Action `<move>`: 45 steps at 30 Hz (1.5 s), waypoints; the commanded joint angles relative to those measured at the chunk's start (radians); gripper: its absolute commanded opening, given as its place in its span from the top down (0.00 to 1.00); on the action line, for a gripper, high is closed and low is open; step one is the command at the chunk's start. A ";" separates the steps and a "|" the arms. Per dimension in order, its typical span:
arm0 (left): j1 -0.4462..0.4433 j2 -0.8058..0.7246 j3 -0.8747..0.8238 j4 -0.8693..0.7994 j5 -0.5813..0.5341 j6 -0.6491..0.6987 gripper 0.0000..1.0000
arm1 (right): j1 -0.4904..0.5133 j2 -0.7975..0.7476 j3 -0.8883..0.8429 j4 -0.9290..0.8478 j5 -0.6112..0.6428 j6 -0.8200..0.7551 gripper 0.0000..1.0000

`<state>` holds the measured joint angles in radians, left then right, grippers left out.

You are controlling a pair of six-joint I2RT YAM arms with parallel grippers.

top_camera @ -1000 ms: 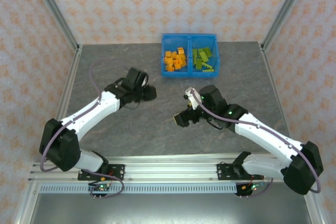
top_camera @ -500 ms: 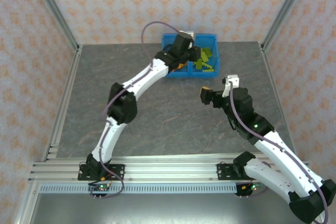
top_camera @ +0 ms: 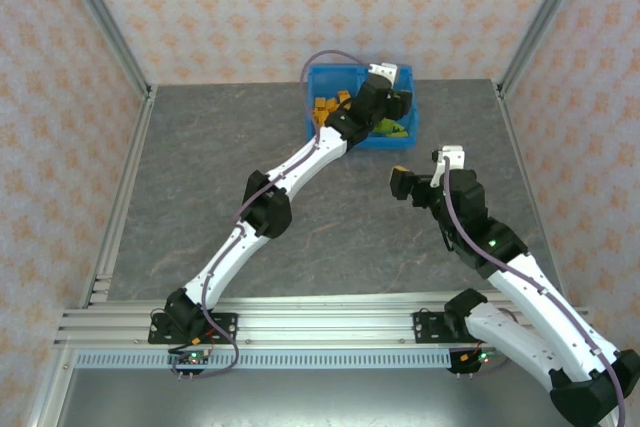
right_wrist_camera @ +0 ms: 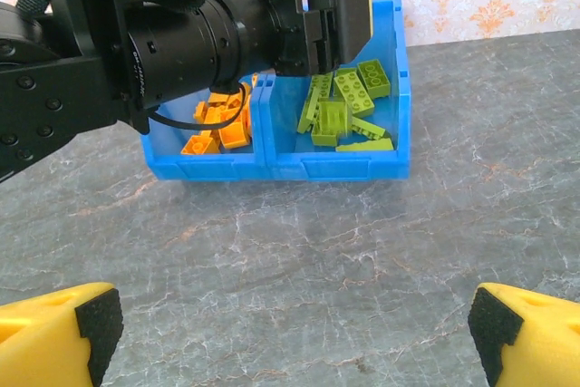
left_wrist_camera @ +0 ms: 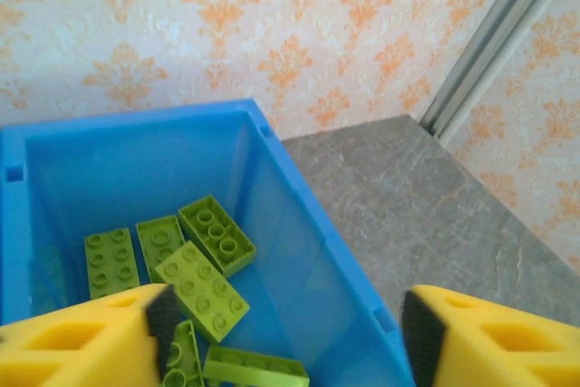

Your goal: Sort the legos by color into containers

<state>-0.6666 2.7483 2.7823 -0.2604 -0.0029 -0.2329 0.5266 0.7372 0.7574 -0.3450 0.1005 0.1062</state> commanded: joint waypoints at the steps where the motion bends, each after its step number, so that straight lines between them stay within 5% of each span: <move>1: -0.012 -0.084 0.043 0.021 -0.015 0.027 0.24 | -0.003 -0.015 0.026 -0.016 0.039 0.023 0.01; 6: -0.010 -0.279 -0.074 -0.160 0.164 0.080 0.10 | -0.004 -0.014 0.002 0.010 0.129 0.054 0.01; 10: -0.010 -0.599 -0.611 0.053 0.251 0.077 0.04 | -0.014 -0.012 -0.061 0.061 0.355 0.087 0.01; 15: -0.009 -1.032 -1.231 0.304 0.091 0.125 0.00 | -0.144 0.042 -0.161 0.172 0.429 0.107 0.01; 21: -0.003 -1.414 -1.709 0.319 -0.287 0.190 0.00 | -0.336 0.238 -0.247 0.384 0.399 0.112 0.01; 27: 0.085 -1.735 -2.127 0.376 -0.497 0.173 0.00 | -0.423 0.576 -0.233 0.684 0.338 0.030 0.01; 32: 0.152 -1.836 -2.285 0.303 -0.702 0.145 0.00 | -0.442 0.799 -0.180 0.862 0.231 -0.106 0.01; 35: 0.169 -1.858 -2.334 0.287 -0.765 0.148 0.00 | -0.463 0.764 -0.337 1.074 0.041 -0.147 0.01; 37: 0.183 -1.865 -2.365 0.353 -0.734 0.191 0.00 | -0.499 0.816 -0.412 1.322 0.042 -0.112 0.01; 39: 0.212 -1.850 -2.418 0.500 -0.705 0.234 0.00 | -0.497 0.771 -0.343 1.098 0.041 -0.110 0.01; 40: 0.241 -1.827 -2.438 0.546 -0.688 0.238 0.00 | -0.492 0.801 -0.373 1.211 0.043 -0.126 0.01; 45: 0.437 -1.623 -2.497 0.814 -0.483 0.183 0.00 | -0.489 0.775 -0.342 1.110 0.028 -0.125 0.01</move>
<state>-0.2943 1.0370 0.3027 0.3397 -0.5858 -0.0292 0.0341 1.5288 0.3965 0.7425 0.1566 -0.0059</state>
